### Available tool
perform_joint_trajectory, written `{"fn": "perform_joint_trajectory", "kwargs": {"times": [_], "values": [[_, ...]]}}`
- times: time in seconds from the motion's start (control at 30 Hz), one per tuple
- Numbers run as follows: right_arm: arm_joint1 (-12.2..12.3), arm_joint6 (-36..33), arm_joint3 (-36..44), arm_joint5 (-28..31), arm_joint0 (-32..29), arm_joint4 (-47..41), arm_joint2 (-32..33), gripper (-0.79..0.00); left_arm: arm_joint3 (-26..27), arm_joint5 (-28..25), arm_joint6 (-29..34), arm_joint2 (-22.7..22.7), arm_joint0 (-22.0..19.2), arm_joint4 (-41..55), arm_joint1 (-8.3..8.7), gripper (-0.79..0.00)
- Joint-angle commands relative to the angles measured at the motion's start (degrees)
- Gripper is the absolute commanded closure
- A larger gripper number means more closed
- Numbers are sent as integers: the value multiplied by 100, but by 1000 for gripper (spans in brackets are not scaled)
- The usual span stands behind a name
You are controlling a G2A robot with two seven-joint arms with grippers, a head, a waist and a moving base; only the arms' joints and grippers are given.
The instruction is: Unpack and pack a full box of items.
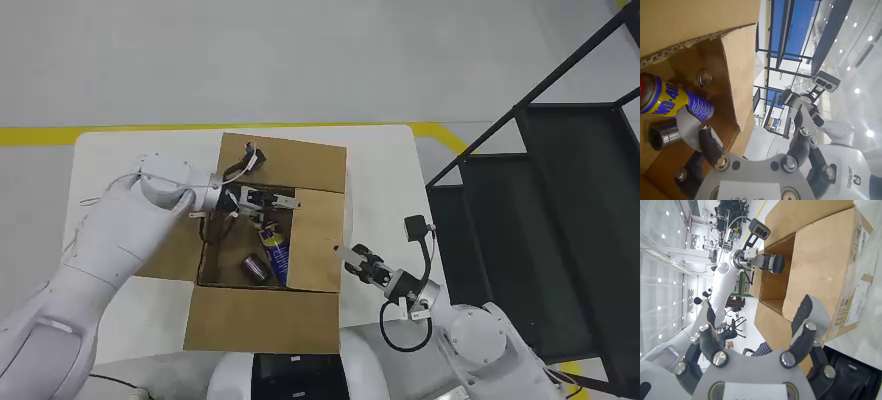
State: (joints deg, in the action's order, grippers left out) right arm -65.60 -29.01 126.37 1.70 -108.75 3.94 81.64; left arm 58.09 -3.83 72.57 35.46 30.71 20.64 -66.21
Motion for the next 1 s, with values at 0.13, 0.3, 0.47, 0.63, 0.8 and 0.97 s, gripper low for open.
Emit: {"fn": "perform_joint_trajectory", "kwargs": {"times": [0.13,0.3,0.47,0.63,0.8,0.97], "values": [[9,-6,12,-56,17,76,-57,-785,-497,-15,-366,-243,-304,-451,-210,-785],[19,-70,15,-2,51,111,-127,-785,-518,43,-419,-96,-396,-823,-135,-785],[23,-138,-30,1,167,127,-241,-785,-238,308,-241,193,-280,-1142,78,-785],[28,-154,-39,-18,234,190,-337,-785,262,533,92,612,8,-1324,357,-785],[33,-140,-62,-29,262,220,-410,-785,747,745,159,1016,390,-1601,610,-785],[38,-125,-62,-56,296,254,-477,-785,1121,883,13,1367,708,-1831,789,-785]]}}
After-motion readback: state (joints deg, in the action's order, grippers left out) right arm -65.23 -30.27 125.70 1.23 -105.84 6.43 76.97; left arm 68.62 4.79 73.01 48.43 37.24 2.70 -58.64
